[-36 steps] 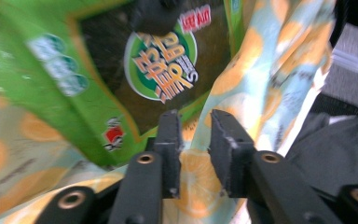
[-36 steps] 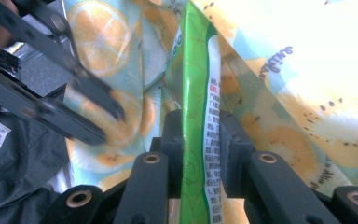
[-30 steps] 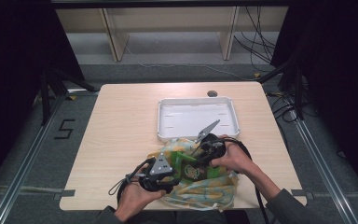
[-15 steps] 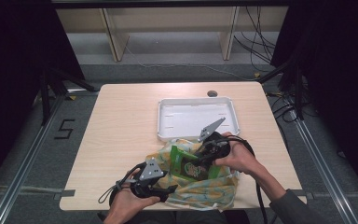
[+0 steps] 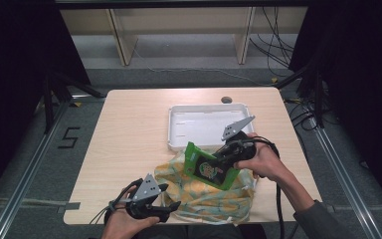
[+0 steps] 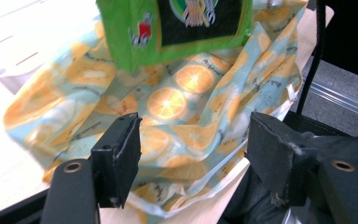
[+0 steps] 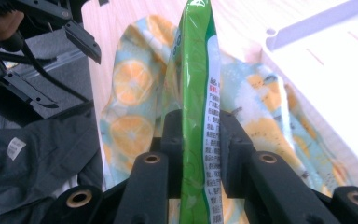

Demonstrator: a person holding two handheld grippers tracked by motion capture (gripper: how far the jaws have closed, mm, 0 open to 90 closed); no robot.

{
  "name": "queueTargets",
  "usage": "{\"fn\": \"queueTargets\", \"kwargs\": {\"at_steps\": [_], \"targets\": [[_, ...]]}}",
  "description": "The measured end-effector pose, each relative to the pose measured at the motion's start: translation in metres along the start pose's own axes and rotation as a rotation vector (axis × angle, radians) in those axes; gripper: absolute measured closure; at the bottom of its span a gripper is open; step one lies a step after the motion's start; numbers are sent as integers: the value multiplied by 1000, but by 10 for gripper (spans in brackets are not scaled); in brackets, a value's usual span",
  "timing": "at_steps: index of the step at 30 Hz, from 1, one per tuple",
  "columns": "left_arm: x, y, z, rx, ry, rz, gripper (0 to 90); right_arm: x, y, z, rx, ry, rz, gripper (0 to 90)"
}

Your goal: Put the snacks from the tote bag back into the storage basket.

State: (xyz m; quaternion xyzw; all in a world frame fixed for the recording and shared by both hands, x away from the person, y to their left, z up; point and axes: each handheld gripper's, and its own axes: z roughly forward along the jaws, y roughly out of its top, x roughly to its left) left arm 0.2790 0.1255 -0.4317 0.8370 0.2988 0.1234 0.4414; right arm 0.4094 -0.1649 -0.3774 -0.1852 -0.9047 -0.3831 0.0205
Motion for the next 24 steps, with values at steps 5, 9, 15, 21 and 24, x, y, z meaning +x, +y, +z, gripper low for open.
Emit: {"fn": "queueTargets", "kwargs": {"at_steps": [5,9,15,21,24], "targets": [[2,-6,-3,-6,23,-27,333,-1,2,-8,-25,-16,-3,759],[5,-9,-7,0,24,10,323,-2,3,-13,-37,-16,12,759],[8,-14,-14,-2,47,-2,317,-5,4,-24,-64,-33,8,759],[8,-18,-18,-4,45,-34,301,-10,5,-33,-96,-52,17,759],[8,-18,-21,2,49,-22,298,-11,5,-38,-109,-51,38,759]]}}
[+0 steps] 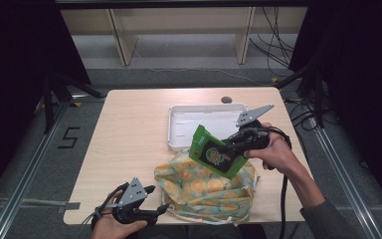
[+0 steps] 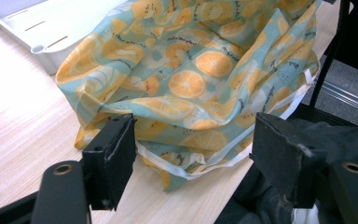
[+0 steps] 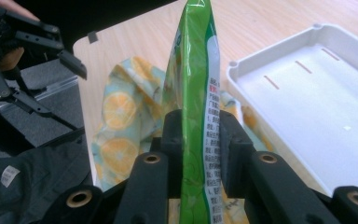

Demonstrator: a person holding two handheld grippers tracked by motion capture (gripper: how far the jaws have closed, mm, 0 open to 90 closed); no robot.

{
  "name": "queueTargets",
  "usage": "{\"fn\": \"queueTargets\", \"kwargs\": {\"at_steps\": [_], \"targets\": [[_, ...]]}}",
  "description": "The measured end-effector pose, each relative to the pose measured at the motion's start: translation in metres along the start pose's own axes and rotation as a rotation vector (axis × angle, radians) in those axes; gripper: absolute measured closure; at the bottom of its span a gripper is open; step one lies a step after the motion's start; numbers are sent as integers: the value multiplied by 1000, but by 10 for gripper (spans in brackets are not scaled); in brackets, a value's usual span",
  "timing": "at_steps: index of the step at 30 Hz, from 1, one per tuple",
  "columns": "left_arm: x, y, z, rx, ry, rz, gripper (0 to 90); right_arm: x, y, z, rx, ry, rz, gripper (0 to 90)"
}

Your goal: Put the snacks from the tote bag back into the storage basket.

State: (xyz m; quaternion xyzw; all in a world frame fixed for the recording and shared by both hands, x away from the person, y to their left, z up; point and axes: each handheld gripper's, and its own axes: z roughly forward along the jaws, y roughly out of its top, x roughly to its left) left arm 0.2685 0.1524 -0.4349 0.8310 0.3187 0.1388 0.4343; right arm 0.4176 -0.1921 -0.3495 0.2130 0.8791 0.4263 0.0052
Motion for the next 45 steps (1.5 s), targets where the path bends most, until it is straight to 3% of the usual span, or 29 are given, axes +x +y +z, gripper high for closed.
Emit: {"fn": "queueTargets", "kwargs": {"at_steps": [1,2,3,4,6,11,13,14,16,17,18,20,23,25,27,28,29,30,31,34,37,38,39,41,42,44,45], "targets": [[1,-1,-1,-1,-8,4,296,0,0,-3,-4,-8,15,759],[1,-2,-2,5,-2,-7,295,-4,1,-4,-14,-18,-14,759],[4,-2,-3,15,-5,24,295,-4,1,-6,-18,-10,9,759],[2,-4,-2,2,6,-20,293,-5,1,-8,-29,-20,15,759],[7,-6,-3,26,14,0,293,-8,1,-11,-38,-27,34,759],[11,-12,-4,32,33,-27,293,-21,-1,-18,-75,-63,57,759],[15,-13,-5,44,39,4,292,-26,-2,-19,-91,-65,72,759],[14,-15,-4,46,45,-23,292,-27,-3,-21,-89,-84,76,759],[16,-17,-4,49,55,-24,291,-30,-4,-22,-99,-83,105,759],[18,-17,-5,53,62,-5,291,-32,-5,-23,-103,-89,111,759],[17,-18,-4,46,66,-33,291,-33,-6,-24,-105,-95,118,759],[20,-18,-4,53,71,-3,285,-37,-7,-25,-114,-101,128,759],[20,-19,-5,55,72,3,281,-41,-7,-26,-120,-106,143,759],[20,-20,-4,49,78,-10,281,-45,-8,-26,-125,-121,125,759],[20,-20,-4,56,76,-1,281,-46,-8,-25,-141,-122,161,759],[20,-20,-4,56,73,6,281,-49,-7,-27,-129,-123,160,759],[20,-20,-4,57,72,11,281,-51,-8,-25,-153,-134,159,759],[20,-20,-3,58,70,-1,280,-53,-7,-28,-135,-135,154,760],[19,-21,-2,54,76,-15,280,-53,-7,-27,-151,-136,176,760],[20,-20,-2,57,72,12,279,-58,-7,-29,-167,-134,173,759],[21,-21,-3,61,78,20,267,-62,-7,-32,-177,-161,183,760],[20,-21,-2,57,79,-8,265,-61,-6,-33,-171,-151,216,760],[21,-21,-2,52,88,-7,264,-64,-7,-32,-178,-166,200,759],[23,-21,-4,69,84,23,263,-65,-7,-33,-175,-166,227,759],[22,-22,-2,55,84,11,262,-67,-7,-32,-185,-166,229,759],[23,-21,-3,73,89,21,259,-70,-8,-32,-195,-173,230,759],[25,-21,-3,81,90,44,258,-72,-8,-32,-194,-180,238,759]]}}
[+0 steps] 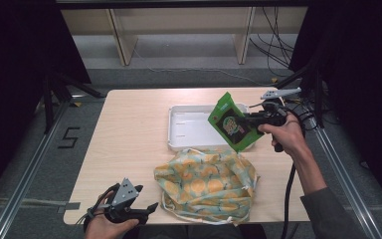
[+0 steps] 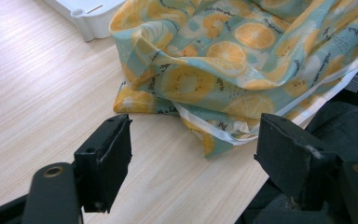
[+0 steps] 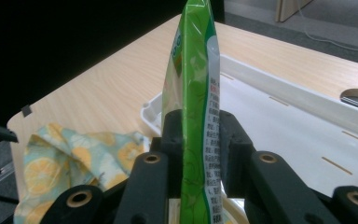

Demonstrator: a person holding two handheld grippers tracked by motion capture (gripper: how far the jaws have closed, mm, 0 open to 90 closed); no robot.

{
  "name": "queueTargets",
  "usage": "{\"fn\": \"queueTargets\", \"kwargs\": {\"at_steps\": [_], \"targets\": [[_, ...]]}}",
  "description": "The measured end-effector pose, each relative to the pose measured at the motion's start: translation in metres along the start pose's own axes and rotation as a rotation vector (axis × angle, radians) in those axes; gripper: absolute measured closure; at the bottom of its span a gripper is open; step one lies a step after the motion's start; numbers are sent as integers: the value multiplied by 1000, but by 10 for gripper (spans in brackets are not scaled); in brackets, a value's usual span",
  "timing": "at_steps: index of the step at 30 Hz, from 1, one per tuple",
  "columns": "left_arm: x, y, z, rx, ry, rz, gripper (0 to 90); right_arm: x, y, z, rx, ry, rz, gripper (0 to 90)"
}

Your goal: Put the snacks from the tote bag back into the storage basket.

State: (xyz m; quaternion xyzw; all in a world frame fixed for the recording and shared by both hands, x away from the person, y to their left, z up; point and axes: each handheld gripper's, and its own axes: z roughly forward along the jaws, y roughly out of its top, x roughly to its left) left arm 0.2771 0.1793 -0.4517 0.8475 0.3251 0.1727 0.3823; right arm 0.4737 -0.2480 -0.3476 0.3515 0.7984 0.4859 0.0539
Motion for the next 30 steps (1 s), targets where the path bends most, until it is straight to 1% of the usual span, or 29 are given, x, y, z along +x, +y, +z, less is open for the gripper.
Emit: {"fn": "queueTargets", "kwargs": {"at_steps": [1,2,3,4,5,6,7,8,9,10,11,12,13,14,15,16,17,18,19,21,22,23,24,25,26,27,28,29,30], "targets": [[-3,-1,2,-20,-8,-45,257,-2,0,1,-5,-4,-6,759],[-2,-1,2,-10,-9,-25,258,-4,-1,2,-15,-12,-8,759],[-3,-1,2,-14,-6,-33,257,-4,0,1,-1,-16,24,759],[-3,-1,3,-17,-4,-38,255,-7,0,1,4,-28,12,759],[-3,-1,3,-8,3,-47,251,-9,0,2,-1,-34,13,759],[-4,-1,3,-14,-3,-58,247,-10,0,3,-3,-43,7,759],[-2,-1,2,4,6,-33,242,-12,0,5,-10,-46,-1,759],[-5,-1,3,-15,4,-57,222,-11,0,6,-1,-49,18,759],[-4,-1,4,-20,0,-39,217,-12,0,6,12,-57,26,759],[-6,-2,5,-20,-5,-67,217,-13,0,8,6,-53,26,759],[-6,-1,5,-22,-3,-56,218,-14,0,9,10,-56,31,759],[-5,-1,5,-25,-7,-40,221,-17,1,10,8,-65,9,759],[-6,-1,5,-26,-8,-41,222,-18,0,12,3,-72,-3,759],[-5,-1,5,-23,-10,-40,223,-17,0,13,15,-67,31,759],[-5,-1,5,-23,-8,-41,222,-18,0,15,15,-62,38,759],[-6,-2,5,-25,-3,-59,222,-19,0,16,19,-65,48,759],[-5,-1,4,-15,-3,-49,222,-22,1,17,3,-83,14,759],[-5,-2,4,-13,-1,-49,221,-23,0,19,0,-92,0,759],[-6,-2,5,-12,-1,-62,221,-22,0,21,11,-75,45,759],[-5,-3,5,-15,0,-61,221,-24,1,22,17,-85,50,758],[-4,-3,4,-14,2,-42,222,-25,0,26,-17,-96,55,759],[-4,-2,4,-13,5,-44,222,-28,0,27,-14,-91,50,759],[-4,-2,4,-13,5,-44,222,-30,1,26,4,-104,40,758],[-4,-2,4,-17,6,-41,222,-30,1,27,9,-105,63,758],[-4,-2,4,-17,6,-42,222,-31,2,29,3,-104,72,758],[-4,-2,4,-17,6,-43,221,-33,2,30,0,-105,69,758],[-4,-2,4,-16,6,-45,222,-35,2,32,-14,-118,61,758],[-4,-2,5,-17,2,-47,221,-34,4,33,-3,-115,96,758],[-4,-2,5,-16,0,-48,220,-36,4,34,0,-115,100,758]]}}
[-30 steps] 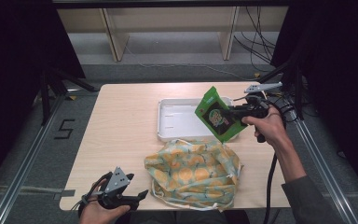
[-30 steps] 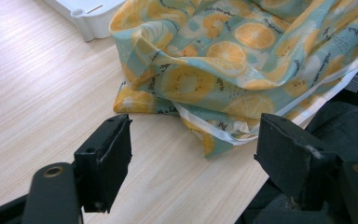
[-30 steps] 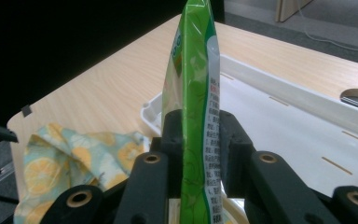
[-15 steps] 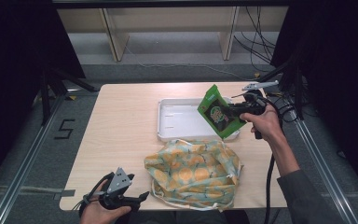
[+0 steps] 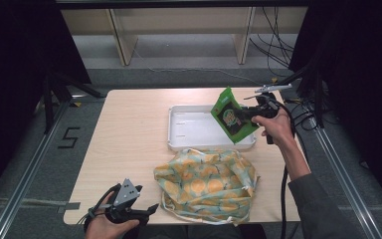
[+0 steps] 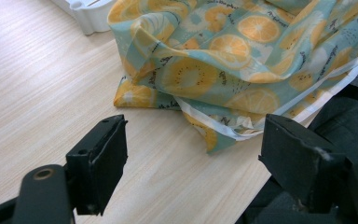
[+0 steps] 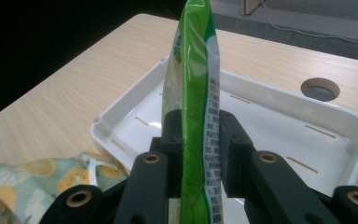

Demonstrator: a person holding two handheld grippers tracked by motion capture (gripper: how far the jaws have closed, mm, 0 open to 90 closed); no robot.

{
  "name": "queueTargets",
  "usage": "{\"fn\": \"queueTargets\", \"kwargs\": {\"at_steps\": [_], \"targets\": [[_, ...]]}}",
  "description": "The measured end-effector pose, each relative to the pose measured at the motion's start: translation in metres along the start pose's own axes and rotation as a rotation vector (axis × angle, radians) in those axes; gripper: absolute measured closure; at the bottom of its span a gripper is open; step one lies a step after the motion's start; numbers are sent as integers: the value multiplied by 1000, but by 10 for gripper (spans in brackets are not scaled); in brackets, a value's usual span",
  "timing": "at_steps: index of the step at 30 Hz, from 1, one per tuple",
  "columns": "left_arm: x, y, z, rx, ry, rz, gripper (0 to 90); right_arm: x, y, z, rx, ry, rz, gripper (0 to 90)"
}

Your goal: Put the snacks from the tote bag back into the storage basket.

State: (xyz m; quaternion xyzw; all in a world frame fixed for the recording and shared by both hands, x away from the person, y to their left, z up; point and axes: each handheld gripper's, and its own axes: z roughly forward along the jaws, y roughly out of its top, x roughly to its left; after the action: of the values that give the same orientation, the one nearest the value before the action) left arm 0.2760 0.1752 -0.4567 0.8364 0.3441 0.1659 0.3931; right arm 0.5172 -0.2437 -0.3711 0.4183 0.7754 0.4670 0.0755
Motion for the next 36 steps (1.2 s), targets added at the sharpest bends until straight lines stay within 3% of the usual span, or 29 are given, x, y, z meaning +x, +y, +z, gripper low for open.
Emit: {"fn": "queueTargets", "kwargs": {"at_steps": [2,3,5,6,7,9,12,13,18,21,23,25,26,27,28,29,32,33,34,35,36], "targets": [[1,0,0,8,9,3,218,-3,1,4,-10,-8,6,758],[0,-1,0,6,11,-17,215,-6,2,5,-12,-18,-19,758],[-1,0,1,2,6,-24,212,-7,1,10,-11,-23,13,758],[0,0,0,3,4,-16,210,-9,1,11,-7,-36,5,758],[-1,-1,0,4,2,-17,210,-9,1,14,-11,-26,38,758],[-1,0,0,3,2,-18,208,-14,1,17,-12,-30,23,758],[0,0,1,0,-3,-2,207,-15,2,22,-14,-48,56,758],[-2,-1,1,1,-4,-31,206,-16,1,24,-14,-49,65,758],[-1,0,1,10,4,-16,204,-22,1,30,3,-76,90,758],[-2,0,1,8,-3,-9,204,-26,1,32,-1,-88,60,757],[-2,0,2,4,-6,-4,203,-25,1,34,9,-94,103,758],[-2,0,1,7,-6,-3,204,-28,1,35,2,-99,96,758],[-3,-1,2,7,-5,-24,203,-29,1,36,0,-100,99,757],[-3,0,2,6,-2,-25,203,-29,1,37,3,-100,118,757],[-3,0,2,5,-2,-19,203,-32,2,38,-2,-112,82,758],[-2,0,2,6,-7,0,203,-32,2,38,0,-115,104,757],[-2,0,2,7,-5,-1,202,-32,6,40,1,-117,122,757],[-2,0,2,6,-5,-1,203,-34,8,41,1,-129,101,757],[-3,0,2,2,-6,-8,203,-33,9,42,7,-131,125,757],[-3,0,2,1,-7,-2,203,-35,11,42,5,-141,101,757],[-3,0,2,3,-8,0,202,-34,12,45,0,-139,123,757]]}}
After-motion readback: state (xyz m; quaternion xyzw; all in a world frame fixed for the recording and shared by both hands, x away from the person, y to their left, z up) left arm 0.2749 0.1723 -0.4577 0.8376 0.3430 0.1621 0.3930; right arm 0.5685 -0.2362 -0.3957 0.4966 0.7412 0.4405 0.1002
